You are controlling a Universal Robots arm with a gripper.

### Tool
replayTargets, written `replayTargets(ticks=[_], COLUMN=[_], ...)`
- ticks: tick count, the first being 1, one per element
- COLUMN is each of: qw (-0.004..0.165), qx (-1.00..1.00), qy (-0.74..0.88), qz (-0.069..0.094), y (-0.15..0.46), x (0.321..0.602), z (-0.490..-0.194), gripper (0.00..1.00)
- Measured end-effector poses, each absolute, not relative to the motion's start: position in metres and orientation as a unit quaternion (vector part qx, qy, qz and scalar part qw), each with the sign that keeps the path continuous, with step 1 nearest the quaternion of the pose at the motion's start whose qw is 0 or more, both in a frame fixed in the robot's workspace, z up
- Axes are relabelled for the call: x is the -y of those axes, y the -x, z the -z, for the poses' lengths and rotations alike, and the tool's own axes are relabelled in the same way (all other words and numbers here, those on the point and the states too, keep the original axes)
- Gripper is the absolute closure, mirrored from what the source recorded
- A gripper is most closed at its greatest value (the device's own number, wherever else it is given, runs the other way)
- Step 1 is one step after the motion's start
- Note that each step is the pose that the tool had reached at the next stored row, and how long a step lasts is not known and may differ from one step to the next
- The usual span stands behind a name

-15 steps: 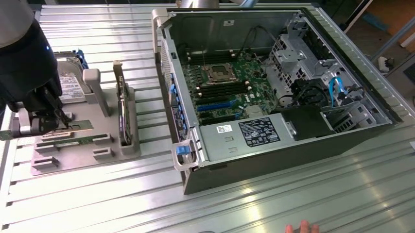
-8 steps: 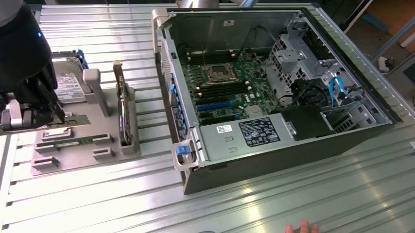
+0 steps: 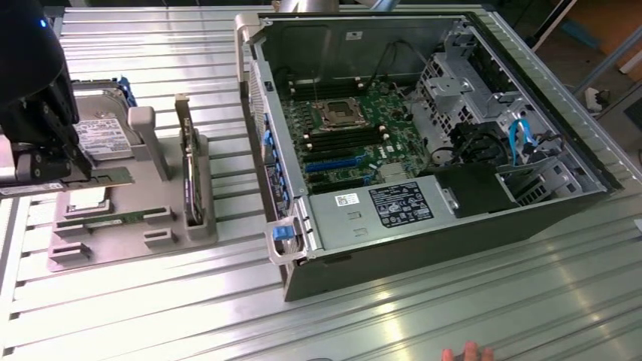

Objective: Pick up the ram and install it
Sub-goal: 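Pick up the ram and move it above insertion slot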

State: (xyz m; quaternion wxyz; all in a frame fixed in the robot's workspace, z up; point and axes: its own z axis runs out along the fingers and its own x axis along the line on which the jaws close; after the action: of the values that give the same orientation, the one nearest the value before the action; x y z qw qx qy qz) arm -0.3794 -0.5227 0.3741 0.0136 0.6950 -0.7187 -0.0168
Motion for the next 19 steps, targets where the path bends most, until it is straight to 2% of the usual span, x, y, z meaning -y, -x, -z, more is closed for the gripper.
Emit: replayTargets(ticks=[12, 19], qw=[0.014, 0.014], qx=[0.719, 0.719], qy=[-0.695, -0.695], qz=[0.017, 0.017], y=[0.379, 0.379], x=[0.523, 0.523], z=[-0.392, -0.393], gripper=[0.88, 0.88])
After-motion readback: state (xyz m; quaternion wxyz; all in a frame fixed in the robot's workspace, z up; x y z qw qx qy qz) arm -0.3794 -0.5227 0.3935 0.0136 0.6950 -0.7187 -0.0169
